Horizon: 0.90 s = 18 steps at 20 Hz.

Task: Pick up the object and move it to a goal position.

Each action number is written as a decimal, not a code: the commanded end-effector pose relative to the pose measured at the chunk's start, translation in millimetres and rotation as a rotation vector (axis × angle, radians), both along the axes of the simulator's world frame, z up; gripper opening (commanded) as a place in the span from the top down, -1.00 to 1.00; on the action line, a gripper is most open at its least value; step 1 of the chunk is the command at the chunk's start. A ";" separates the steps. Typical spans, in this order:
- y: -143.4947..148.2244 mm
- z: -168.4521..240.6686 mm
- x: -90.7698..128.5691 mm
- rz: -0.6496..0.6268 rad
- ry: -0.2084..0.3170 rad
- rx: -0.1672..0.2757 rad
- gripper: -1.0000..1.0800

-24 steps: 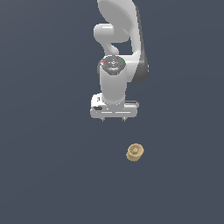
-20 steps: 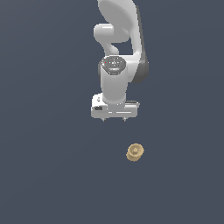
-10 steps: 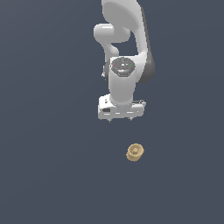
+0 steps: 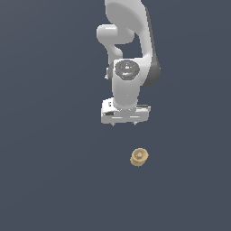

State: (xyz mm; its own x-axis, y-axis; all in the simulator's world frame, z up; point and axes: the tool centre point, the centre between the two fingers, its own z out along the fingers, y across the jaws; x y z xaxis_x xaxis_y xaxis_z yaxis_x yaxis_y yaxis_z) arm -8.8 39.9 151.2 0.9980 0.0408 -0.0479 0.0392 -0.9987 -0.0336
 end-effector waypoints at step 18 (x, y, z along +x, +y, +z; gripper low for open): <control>14.5 -11.6 38.2 -0.373 0.003 -0.015 -0.92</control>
